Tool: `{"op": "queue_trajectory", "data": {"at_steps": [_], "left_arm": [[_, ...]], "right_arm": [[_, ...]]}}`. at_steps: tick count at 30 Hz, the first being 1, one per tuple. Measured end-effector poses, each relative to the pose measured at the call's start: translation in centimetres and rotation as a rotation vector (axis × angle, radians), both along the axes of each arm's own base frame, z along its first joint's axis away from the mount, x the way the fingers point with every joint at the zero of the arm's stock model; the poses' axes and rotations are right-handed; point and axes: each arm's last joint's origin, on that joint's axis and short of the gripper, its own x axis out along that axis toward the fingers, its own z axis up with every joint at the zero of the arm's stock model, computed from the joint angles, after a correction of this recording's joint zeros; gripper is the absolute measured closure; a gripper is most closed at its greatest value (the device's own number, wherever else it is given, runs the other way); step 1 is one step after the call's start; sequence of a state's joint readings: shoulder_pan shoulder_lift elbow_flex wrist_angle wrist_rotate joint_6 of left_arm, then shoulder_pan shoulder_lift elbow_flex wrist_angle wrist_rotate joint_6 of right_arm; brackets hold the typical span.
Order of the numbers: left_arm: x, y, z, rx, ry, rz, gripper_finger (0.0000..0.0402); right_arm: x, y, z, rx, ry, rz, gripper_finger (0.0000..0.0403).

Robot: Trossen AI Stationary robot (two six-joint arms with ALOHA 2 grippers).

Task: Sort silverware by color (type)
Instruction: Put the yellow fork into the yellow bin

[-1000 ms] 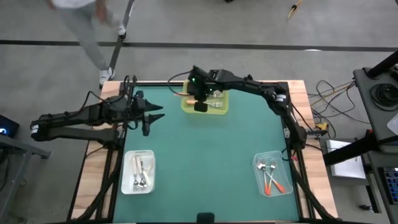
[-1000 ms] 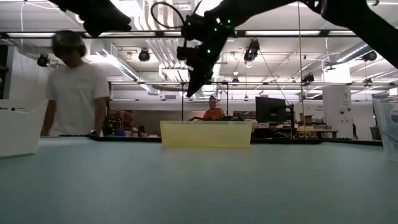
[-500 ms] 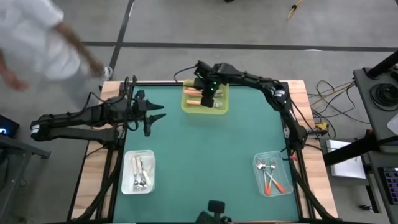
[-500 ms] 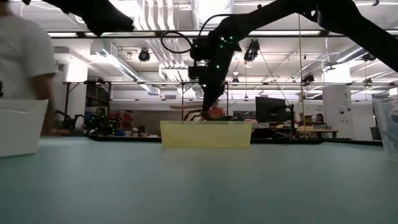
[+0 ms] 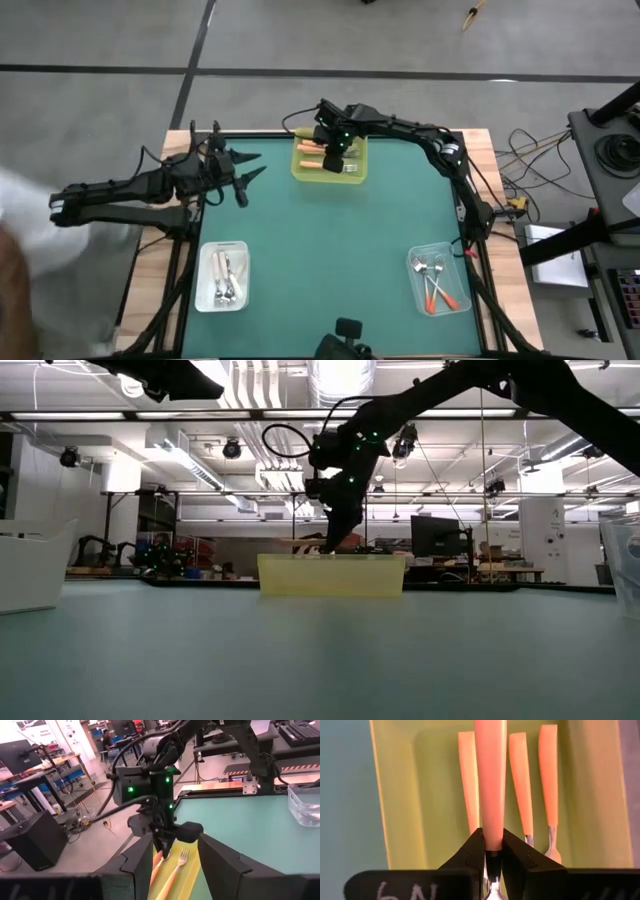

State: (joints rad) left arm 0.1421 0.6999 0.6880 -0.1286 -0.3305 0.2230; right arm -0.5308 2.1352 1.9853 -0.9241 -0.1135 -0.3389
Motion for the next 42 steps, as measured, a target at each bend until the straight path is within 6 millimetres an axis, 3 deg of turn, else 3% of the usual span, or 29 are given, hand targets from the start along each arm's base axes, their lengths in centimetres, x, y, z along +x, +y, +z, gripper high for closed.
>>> {"op": "queue_trajectory", "data": {"at_steps": [21,42], "left_arm": [[0.4,0.1,0.2,0.007,-0.022,-0.001,0.0263],[0.4,0.1,0.1,0.007,-0.021,0.000,0.0263]], "right_arm": [[-0.4,0.1,-5.2,0.055,-0.042,-0.023,0.0376],[-0.6,0.3,-5.8,0.096,-0.043,0.004,0.0370]]}}
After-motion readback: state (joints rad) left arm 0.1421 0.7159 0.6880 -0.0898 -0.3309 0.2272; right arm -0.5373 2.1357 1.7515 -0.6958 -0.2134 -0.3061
